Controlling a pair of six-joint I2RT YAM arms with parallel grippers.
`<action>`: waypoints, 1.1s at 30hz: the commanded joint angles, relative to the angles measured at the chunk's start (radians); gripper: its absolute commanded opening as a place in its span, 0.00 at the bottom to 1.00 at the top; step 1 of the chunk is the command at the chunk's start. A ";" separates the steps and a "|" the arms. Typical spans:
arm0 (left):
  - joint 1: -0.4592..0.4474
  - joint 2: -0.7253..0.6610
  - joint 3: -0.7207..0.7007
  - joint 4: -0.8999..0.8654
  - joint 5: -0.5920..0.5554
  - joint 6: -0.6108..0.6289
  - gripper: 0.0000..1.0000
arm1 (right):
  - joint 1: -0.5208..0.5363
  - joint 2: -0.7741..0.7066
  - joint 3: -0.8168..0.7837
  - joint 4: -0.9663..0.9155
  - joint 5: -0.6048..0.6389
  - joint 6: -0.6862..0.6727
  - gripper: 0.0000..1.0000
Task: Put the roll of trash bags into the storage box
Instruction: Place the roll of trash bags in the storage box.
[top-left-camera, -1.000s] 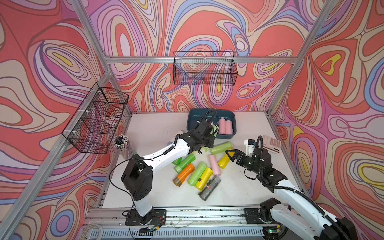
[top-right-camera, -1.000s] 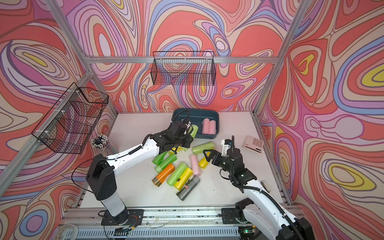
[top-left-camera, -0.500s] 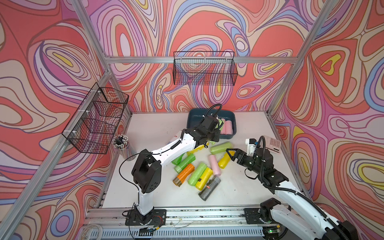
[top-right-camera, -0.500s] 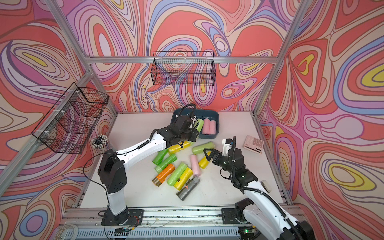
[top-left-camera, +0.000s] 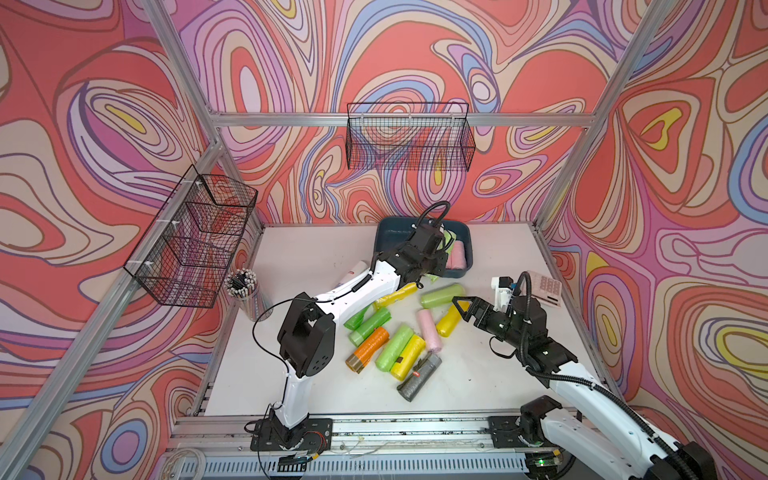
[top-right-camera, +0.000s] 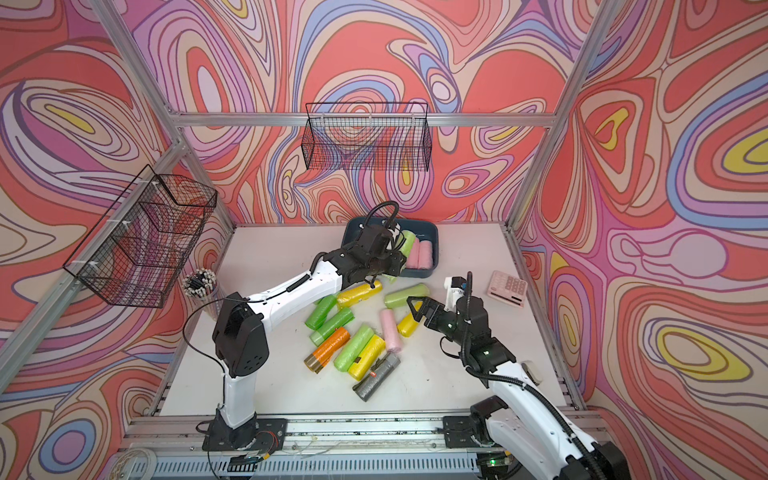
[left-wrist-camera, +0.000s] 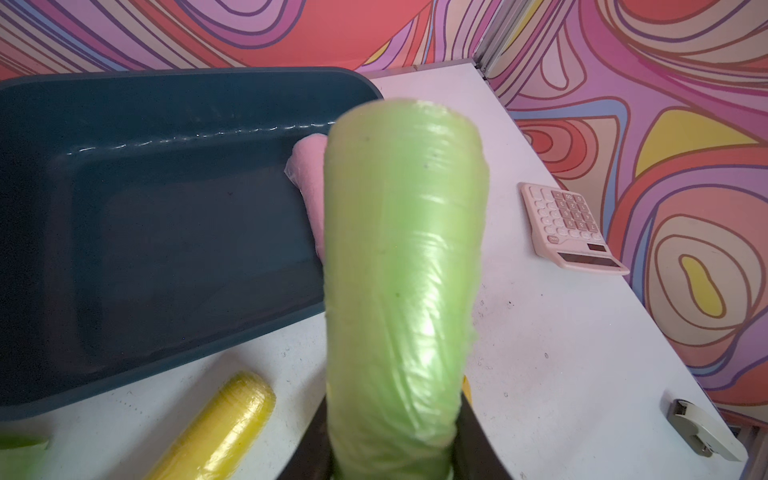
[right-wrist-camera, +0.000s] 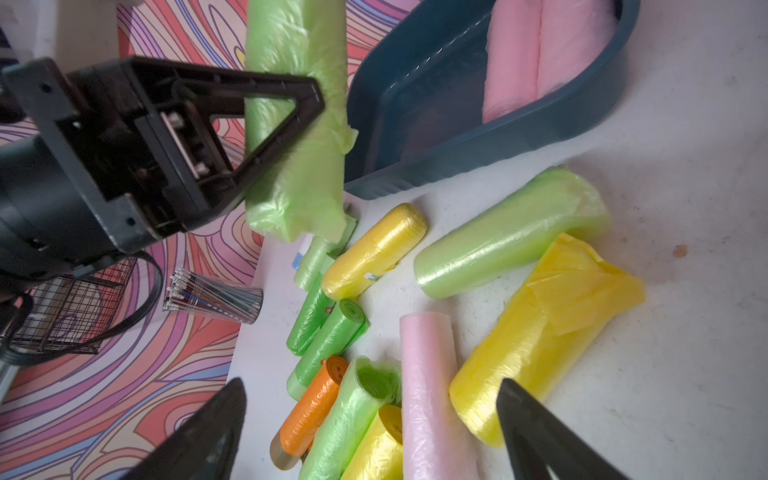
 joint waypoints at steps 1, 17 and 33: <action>0.020 0.026 0.055 0.056 0.015 0.003 0.28 | -0.004 -0.019 0.017 0.019 0.009 0.009 0.96; 0.069 0.188 0.154 0.207 0.039 -0.111 0.26 | -0.004 -0.087 0.009 -0.039 0.031 0.014 0.96; 0.096 0.316 0.212 0.308 -0.033 -0.180 0.25 | -0.003 -0.108 -0.001 -0.047 0.025 0.030 0.96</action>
